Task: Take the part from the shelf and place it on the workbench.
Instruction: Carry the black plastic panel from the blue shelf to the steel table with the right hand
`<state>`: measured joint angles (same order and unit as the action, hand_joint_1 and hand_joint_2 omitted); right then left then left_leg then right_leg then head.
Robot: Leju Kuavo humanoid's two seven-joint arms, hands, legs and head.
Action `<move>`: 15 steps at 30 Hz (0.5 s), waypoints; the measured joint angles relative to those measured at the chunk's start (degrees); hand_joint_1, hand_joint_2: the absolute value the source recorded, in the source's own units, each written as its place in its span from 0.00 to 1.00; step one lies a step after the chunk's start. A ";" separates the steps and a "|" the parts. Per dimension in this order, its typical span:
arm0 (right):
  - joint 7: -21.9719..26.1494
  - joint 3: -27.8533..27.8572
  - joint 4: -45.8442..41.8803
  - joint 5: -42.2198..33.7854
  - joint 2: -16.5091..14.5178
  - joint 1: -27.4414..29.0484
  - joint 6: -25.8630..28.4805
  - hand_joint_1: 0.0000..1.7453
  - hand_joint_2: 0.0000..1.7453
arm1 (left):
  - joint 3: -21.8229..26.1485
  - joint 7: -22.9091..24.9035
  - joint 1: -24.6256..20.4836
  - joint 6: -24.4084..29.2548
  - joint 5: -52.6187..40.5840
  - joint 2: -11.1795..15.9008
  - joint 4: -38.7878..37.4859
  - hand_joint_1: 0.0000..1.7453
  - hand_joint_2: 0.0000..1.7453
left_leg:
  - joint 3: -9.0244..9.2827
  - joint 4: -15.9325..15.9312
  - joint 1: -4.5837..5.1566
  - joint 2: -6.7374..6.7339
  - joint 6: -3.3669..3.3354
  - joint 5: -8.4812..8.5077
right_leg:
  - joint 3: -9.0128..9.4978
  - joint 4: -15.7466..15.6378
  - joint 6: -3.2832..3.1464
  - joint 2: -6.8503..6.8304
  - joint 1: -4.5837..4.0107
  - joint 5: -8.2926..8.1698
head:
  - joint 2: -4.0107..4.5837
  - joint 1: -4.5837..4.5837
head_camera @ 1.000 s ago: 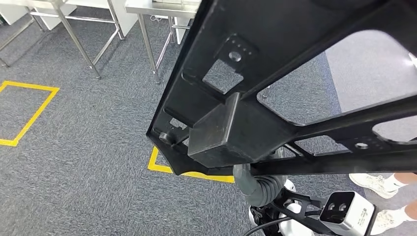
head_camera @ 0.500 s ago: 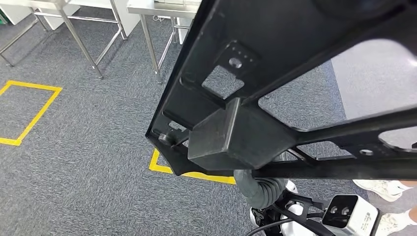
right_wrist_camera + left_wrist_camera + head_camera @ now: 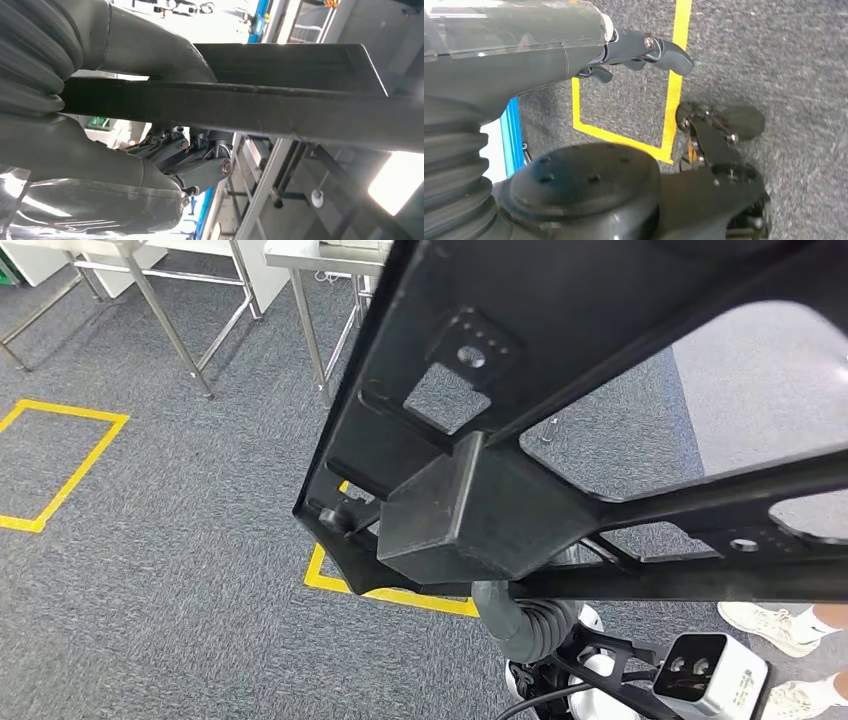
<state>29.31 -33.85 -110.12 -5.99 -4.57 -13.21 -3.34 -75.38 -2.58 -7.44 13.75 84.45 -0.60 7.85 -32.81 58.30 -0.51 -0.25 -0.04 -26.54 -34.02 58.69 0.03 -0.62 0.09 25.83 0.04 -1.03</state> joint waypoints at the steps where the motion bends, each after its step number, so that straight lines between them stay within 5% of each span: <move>1: -0.01 -0.01 0.01 0.00 -0.01 -0.05 0.00 1.00 1.00 | 0.00 0.00 0.03 0.00 0.01 -0.02 0.00 0.00 1.00 | 0.10 -0.21 -0.07 0.12 -0.36 0.17 | 0.00 0.22 0.31 -0.05 0.07 0.26 | 0.00 0.00; 3: 0.01 -0.01 0.02 0.00 -0.03 -0.22 0.00 1.00 1.00 | 0.00 0.00 0.00 0.07 0.02 -0.03 0.00 0.00 1.00 | 0.29 -0.63 -0.29 0.29 -0.98 0.48 | -1.31 3.47 0.94 0.04 0.23 2.54 | 0.00 -0.10; 5: 0.01 -0.01 0.11 0.00 -0.03 -0.31 -0.01 1.00 1.00 | 0.00 0.00 0.01 0.14 0.03 -0.02 0.00 0.00 1.00 | 0.24 -0.67 -0.31 0.50 -1.21 0.56 | -4.79 10.76 1.42 0.19 0.43 6.26 | 0.00 -0.21; 7: 0.00 -0.01 0.37 0.00 0.01 -0.29 -0.03 1.00 1.00 | 0.00 0.00 0.09 0.13 0.04 -0.02 0.00 0.00 1.00 | 0.17 -0.63 -0.26 0.81 -1.24 0.56 | -7.40 15.87 1.62 0.24 0.55 7.55 | 0.00 -0.21; 9: -0.01 -0.01 0.59 0.00 0.04 -0.30 -0.06 1.00 1.00 | 0.00 0.00 0.10 0.13 0.07 -0.02 0.00 0.00 1.00 | 0.31 -0.60 -0.25 1.33 -1.19 0.51 | -5.88 12.60 1.40 0.38 0.61 4.62 | 0.00 -0.21; 11: -0.02 -0.01 0.67 -0.02 0.05 -0.44 -0.25 1.00 1.00 | 0.00 0.00 0.03 0.13 0.12 -0.08 0.00 0.00 1.00 | 0.43 -0.55 -0.17 1.94 -0.95 0.40 | -1.84 4.39 0.82 1.25 0.54 0.99 | 0.00 -0.21; 13: 0.00 -0.01 0.74 -0.04 0.05 -0.59 -0.56 1.00 1.00 | -0.01 0.04 -0.03 0.14 0.17 -0.14 0.00 0.00 1.00 | 0.26 -0.49 -0.14 2.42 -0.42 0.37 | 0.20 0.00 0.39 1.99 0.32 -0.06 | 0.00 -0.19; 15: 0.01 -0.02 0.82 -0.04 0.04 -0.62 -0.80 1.00 1.00 | -0.02 0.13 0.00 0.22 0.28 -0.15 0.00 0.00 1.00 | 0.16 -0.64 -0.20 2.76 0.31 0.43 | 0.25 -0.40 0.07 1.84 0.20 0.03 | 0.00 -0.16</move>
<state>29.32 -33.87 -109.30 -6.03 -4.53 -13.83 -4.14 -75.41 -2.45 -7.44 13.97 84.73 -0.74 7.85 -32.65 57.66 -0.70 2.51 0.27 -26.11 -33.77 58.29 0.09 1.23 0.29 25.85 0.04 -1.19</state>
